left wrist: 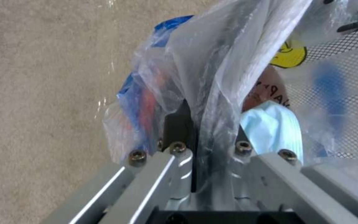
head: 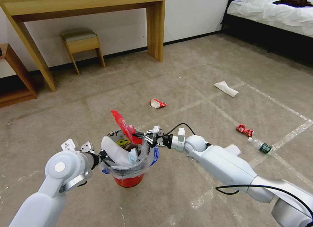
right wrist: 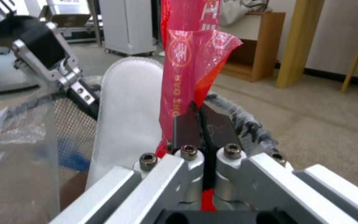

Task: Pick up the trash bin and place the garbage on the floor into it.

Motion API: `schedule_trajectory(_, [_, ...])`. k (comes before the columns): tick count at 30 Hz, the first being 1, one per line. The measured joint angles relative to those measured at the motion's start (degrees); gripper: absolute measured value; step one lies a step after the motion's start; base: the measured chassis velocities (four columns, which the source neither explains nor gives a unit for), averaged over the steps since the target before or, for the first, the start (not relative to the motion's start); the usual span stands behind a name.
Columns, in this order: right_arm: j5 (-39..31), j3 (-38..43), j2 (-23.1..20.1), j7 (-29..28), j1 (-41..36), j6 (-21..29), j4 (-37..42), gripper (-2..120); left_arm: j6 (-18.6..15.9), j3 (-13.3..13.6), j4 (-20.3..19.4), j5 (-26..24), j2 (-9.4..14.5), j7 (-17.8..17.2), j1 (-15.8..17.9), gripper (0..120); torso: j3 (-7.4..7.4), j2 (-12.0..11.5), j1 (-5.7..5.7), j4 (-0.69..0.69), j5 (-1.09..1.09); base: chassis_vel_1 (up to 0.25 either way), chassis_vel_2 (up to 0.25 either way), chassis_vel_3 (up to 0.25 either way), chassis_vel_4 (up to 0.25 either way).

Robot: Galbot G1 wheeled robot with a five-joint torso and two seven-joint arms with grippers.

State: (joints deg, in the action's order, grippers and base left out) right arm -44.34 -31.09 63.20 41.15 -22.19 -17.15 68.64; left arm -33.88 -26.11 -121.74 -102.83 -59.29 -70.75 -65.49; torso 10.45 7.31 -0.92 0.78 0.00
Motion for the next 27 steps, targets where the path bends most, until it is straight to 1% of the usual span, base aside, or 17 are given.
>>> schedule_trajectory(16, [0.7, -2.1, 1.3, -0.2, 2.1, 0.1, -0.5, 1, 0.0, 0.3, -0.5, 0.4, -0.6, 0.0, 0.1, 4, 0.0, 0.0, 0.0, 0.0, 0.0, 0.0, 0.0, 0.0, 0.0])
schedule_trajectory(17, [0.8, -2.2, 1.4, -0.2, 2.1, 0.1, -0.6, 5, 0.0, 0.3, -0.5, 0.4, -0.6, 0.0, 0.2, 4, 0.0, 0.0, 0.0, 0.0, 0.0, 0.0, 0.0, 0.0, 0.0])
schedule_trajectory(18, [0.8, -2.2, 1.4, -0.2, 2.1, 0.1, -0.6, 5, 0.0, 0.3, -0.5, 0.4, -0.6, 0.0, 0.2, 4, 0.0, 0.0, 0.0, 0.0, 0.0, 0.0, 0.0, 0.0, 0.0])
schedule_trajectory(19, [1.0, -2.2, 1.6, -0.2, 2.1, 0.1, -0.7, 10, 0.0, 0.3, -0.5, 0.3, -0.6, 0.0, 0.2, 4, 0.0, 0.0, 0.0, 0.0, 0.0, 0.0, 0.0, 0.0, 0.0])
schedule_trajectory(20, [1.0, -2.2, 1.6, -0.2, 2.1, 0.1, -0.7, 10, 0.0, 0.3, -0.5, 0.3, -0.6, 0.0, 0.2, 4, 0.0, 0.0, 0.0, 0.0, 0.0, 0.0, 0.0, 0.0, 0.0])
schedule_trajectory(22, [1.5, -2.4, 2.3, -0.6, 2.1, 0.0, -1.1, 23, 0.0, 0.3, -0.6, 0.3, -0.6, 0.0, 0.2, 4, 0.0, 0.0, 0.0, 0.0, 0.0, 0.0, 0.0, 0.0, 0.0])
schedule_trajectory(23, [1.5, -2.4, 2.3, -0.6, 2.1, 0.0, -1.1, 23, 0.0, 0.3, -0.6, 0.3, -0.6, 0.0, 0.2, 4, 0.0, 0.0, 0.0, 0.0, 0.0, 0.0, 0.0, 0.0, 0.0])
schedule_trajectory(25, [1.8, -2.6, 2.9, -1.1, 2.1, -0.1, -1.5, 35, 0.0, 0.3, -0.7, 0.3, -0.7, 0.0, 0.1, 4, 0.0, 0.0, 0.0, 0.0, 0.0, 0.0, 0.0, 0.0, 0.0])
schedule_trajectory(26, [1.8, -2.6, 2.9, -1.1, 2.1, -0.1, -1.5, 35, 0.0, 0.3, -0.7, 0.3, -0.7, 0.0, 0.1, 4, 0.0, 0.0, 0.0, 0.0, 0.0, 0.0, 0.0, 0.0, 0.0])
schedule_trajectory(27, [1.9, -2.6, 3.0, -1.2, 2.1, -0.1, -1.6, 40, 0.0, 0.3, -0.7, 0.3, -0.7, 0.0, 0.1, 4, 0.0, 0.0, 0.0, 0.0, 0.0, 0.0, 0.0, 0.0, 0.0])
